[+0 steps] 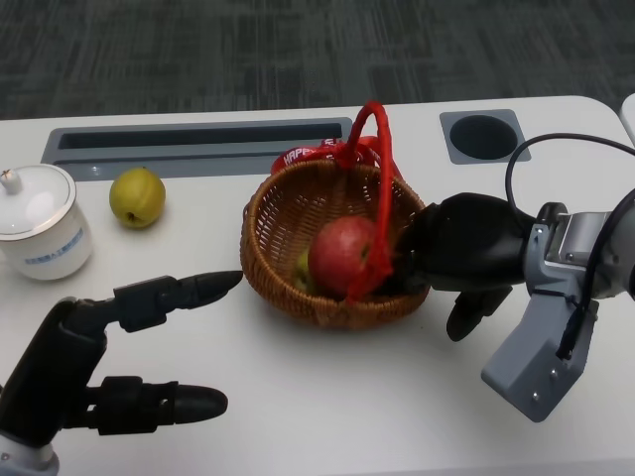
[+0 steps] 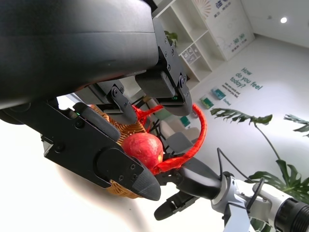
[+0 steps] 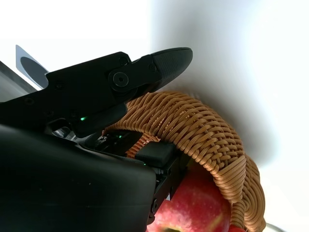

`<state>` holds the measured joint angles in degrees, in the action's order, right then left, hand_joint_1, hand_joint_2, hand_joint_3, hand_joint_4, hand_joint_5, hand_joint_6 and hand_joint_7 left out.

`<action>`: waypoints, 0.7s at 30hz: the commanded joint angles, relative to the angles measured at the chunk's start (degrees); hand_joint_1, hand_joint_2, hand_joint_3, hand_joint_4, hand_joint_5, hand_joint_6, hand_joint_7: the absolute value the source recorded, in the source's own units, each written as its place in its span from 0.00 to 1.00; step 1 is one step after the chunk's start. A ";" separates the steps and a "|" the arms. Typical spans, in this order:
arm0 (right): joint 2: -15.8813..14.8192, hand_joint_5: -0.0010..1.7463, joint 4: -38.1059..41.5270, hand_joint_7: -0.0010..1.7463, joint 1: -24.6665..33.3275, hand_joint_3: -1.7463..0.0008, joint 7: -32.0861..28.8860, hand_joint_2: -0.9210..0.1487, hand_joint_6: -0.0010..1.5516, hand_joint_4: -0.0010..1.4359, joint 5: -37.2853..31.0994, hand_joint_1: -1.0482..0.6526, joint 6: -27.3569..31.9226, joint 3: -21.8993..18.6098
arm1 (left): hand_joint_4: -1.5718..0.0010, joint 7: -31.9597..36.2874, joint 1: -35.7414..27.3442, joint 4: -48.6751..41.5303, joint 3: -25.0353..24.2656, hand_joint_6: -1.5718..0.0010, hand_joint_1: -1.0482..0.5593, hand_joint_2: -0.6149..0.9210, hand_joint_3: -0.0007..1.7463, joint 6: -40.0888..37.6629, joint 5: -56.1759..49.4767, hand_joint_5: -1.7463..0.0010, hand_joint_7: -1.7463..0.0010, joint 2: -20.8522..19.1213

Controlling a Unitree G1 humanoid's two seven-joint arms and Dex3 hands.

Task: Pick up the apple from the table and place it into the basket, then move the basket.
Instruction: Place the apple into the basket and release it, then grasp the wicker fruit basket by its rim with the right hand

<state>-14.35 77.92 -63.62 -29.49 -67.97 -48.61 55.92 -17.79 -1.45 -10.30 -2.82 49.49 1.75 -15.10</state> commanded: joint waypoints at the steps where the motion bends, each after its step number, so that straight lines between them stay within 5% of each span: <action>1: 1.48 0.01 0.37 0.01 -0.56 1.00 0.20 0.02 0.37 0.47 -1.20 0.12 1.62 1.94 | 0.45 1.38 -1.22 0.99 -0.49 0.52 0.31 0.85 0.00 1.38 -0.16 0.98 0.99 0.47; 8: 4.24 0.01 0.59 0.01 -2.05 1.00 0.20 0.03 0.40 0.49 -1.05 0.23 3.03 3.16 | 0.44 1.69 -2.27 0.95 -0.14 0.51 0.33 0.84 0.00 2.87 0.29 0.98 0.99 1.97; 13: 5.66 0.03 0.50 0.02 -3.58 0.96 0.10 0.01 0.48 0.60 0.76 0.42 3.11 2.07 | 0.43 2.54 -2.90 0.40 -0.33 0.50 0.32 0.85 0.00 3.87 -0.27 0.98 0.99 2.87; 17: 6.24 0.02 0.47 0.01 -5.15 0.99 2.86 0.10 0.51 0.64 3.26 0.54 3.64 -0.16 | 0.42 3.07 -2.91 -0.15 -0.43 0.50 0.33 0.85 0.00 4.57 -0.17 0.98 0.99 3.26; 21: 6.07 0.02 0.40 0.01 -5.75 1.00 4.79 0.11 0.51 0.65 5.10 0.54 3.83 -1.98 | 0.42 4.12 -3.02 0.13 -0.91 0.49 0.32 0.85 0.00 4.96 -1.31 0.98 0.99 3.64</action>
<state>-8.05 78.41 -68.19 -25.64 -64.12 -44.66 54.79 -14.90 -3.95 -10.36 -2.87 53.89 0.73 -11.31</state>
